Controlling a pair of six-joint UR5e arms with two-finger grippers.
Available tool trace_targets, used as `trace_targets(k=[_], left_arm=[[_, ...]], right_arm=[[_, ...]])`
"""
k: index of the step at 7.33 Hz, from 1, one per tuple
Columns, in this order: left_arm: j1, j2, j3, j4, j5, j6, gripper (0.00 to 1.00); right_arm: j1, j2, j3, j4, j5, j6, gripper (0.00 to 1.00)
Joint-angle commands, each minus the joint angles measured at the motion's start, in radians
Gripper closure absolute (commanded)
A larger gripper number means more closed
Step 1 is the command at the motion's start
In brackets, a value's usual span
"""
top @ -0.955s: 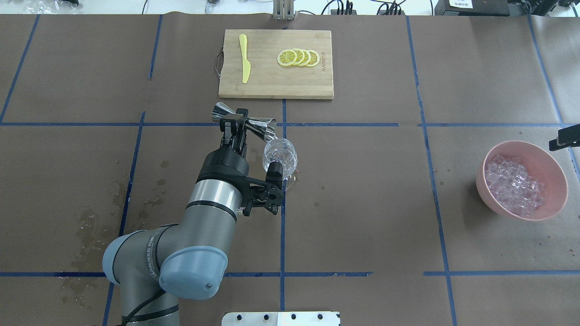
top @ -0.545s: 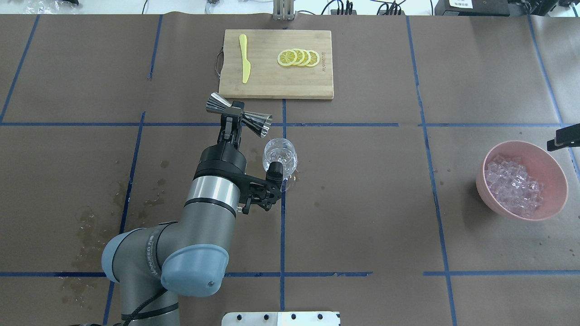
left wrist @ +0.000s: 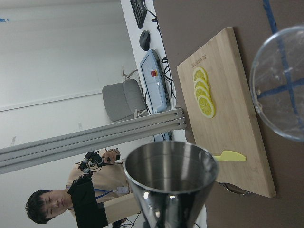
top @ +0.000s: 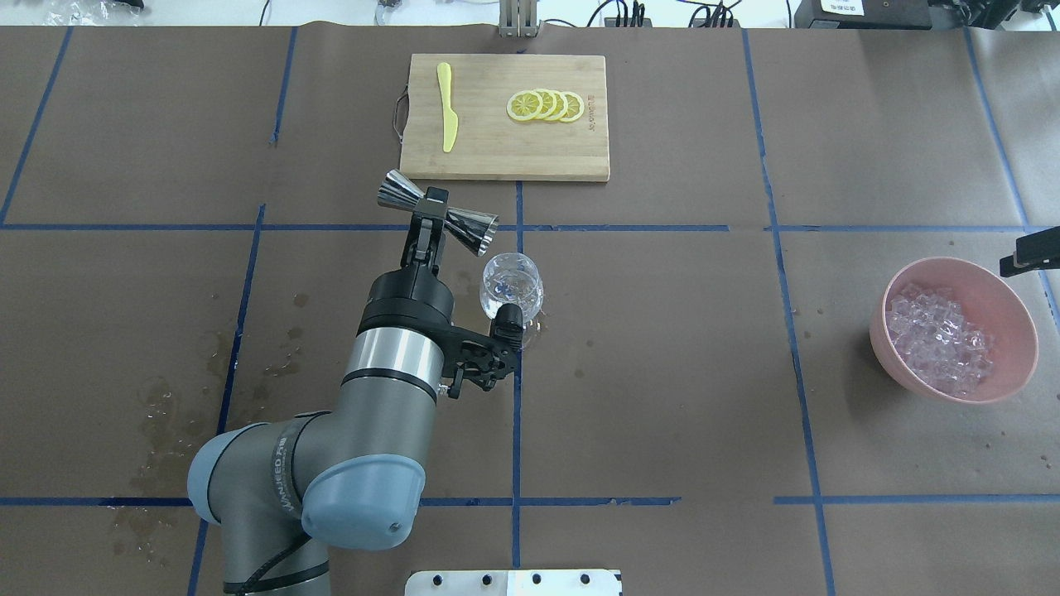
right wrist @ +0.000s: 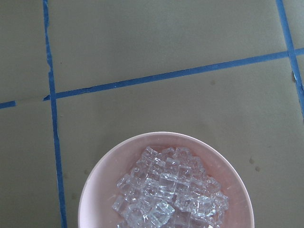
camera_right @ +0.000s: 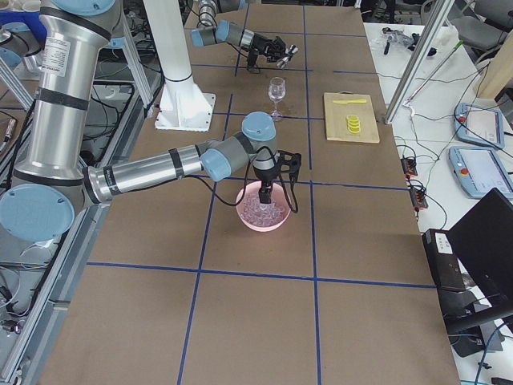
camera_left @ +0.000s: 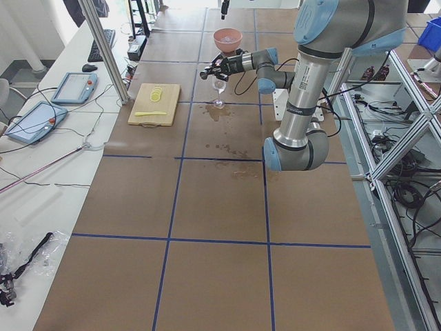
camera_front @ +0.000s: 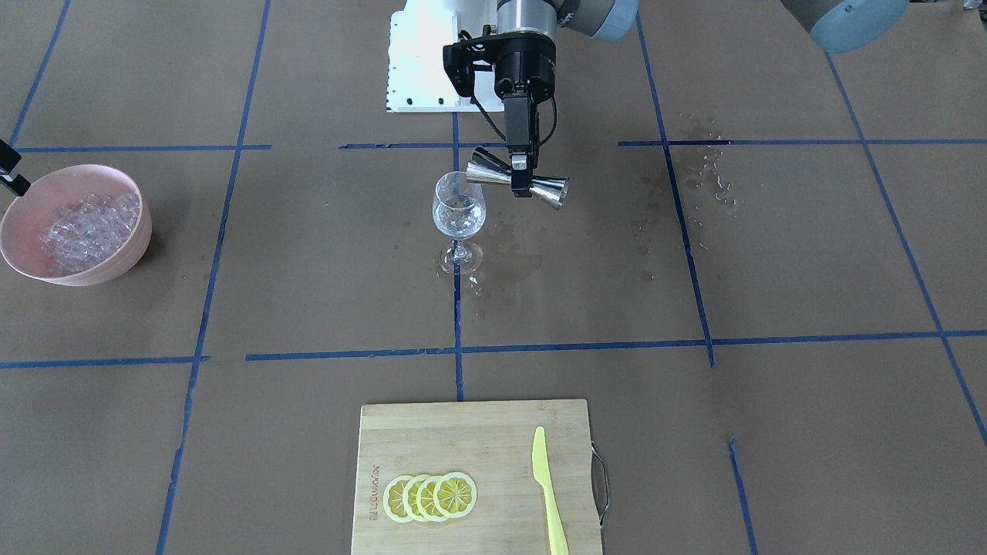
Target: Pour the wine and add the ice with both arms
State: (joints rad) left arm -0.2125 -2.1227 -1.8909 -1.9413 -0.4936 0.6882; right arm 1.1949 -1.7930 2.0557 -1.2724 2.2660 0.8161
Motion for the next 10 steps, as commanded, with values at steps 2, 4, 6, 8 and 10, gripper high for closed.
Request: trace_targets(k=[2, 4, 6, 8, 10], left_arm=[[0.002, 0.003, -0.022, -0.008, -0.002, -0.231, 1.00], [0.004, 0.013, -0.020, -0.008, -0.006, -0.442, 1.00], [-0.007, 0.085, -0.049, -0.045, -0.006, -0.446, 1.00], [-0.013, 0.260, -0.056, -0.251, -0.006, -0.443, 1.00], [-0.016, 0.489, -0.057, -0.527, -0.006, -0.435, 1.00]], right_arm=[[0.000, 0.001, 0.001, 0.001, 0.001, 0.000, 0.00], [0.000, 0.009, 0.001, 0.001, 0.000, 0.000, 0.00], [0.000, 0.009, 0.003, 0.001, 0.000, 0.000, 0.00], [0.000, 0.009, 0.003, 0.001, -0.002, 0.000, 0.00], [0.000, 0.009, 0.003, 0.001, -0.003, -0.002, 0.00]])
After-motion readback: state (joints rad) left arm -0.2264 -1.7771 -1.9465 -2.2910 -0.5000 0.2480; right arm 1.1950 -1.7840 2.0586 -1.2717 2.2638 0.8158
